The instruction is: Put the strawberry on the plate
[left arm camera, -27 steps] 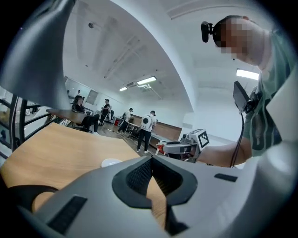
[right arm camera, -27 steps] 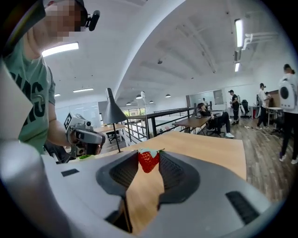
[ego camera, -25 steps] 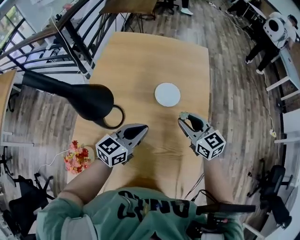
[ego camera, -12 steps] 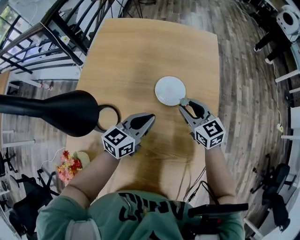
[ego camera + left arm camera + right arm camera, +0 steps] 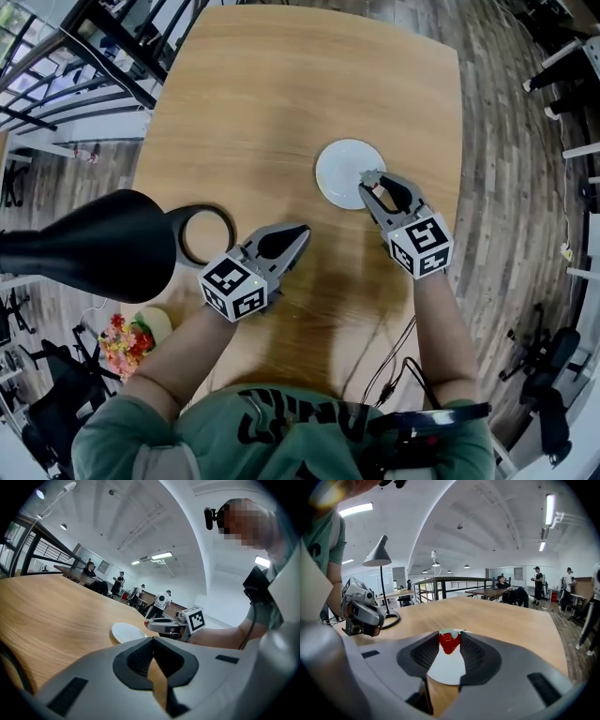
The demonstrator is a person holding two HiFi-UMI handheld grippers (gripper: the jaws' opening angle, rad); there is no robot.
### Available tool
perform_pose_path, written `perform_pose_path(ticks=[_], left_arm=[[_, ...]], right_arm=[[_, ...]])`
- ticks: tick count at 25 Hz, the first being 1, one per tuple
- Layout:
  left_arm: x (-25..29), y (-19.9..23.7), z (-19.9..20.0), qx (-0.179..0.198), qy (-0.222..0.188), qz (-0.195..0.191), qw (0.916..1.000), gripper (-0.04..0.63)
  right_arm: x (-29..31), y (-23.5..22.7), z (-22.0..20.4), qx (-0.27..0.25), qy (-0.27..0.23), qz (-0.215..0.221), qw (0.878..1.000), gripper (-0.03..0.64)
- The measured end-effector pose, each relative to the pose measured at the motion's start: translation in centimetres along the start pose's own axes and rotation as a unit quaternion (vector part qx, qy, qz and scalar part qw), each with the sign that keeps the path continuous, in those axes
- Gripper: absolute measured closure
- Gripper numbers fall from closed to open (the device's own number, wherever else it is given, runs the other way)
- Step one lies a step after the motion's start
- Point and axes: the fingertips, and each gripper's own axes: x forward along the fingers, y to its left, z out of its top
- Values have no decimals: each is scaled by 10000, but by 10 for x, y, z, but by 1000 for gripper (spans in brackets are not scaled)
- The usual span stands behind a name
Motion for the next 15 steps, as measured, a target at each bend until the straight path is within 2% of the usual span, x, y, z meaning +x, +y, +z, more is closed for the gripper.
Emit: perform_pose_path(ticks=[15], left_arm=[[-1,1,-13,-114,-22,-124,9999,591]], right_arm=[[46,-5,-12,-181,243,1,9995,476]])
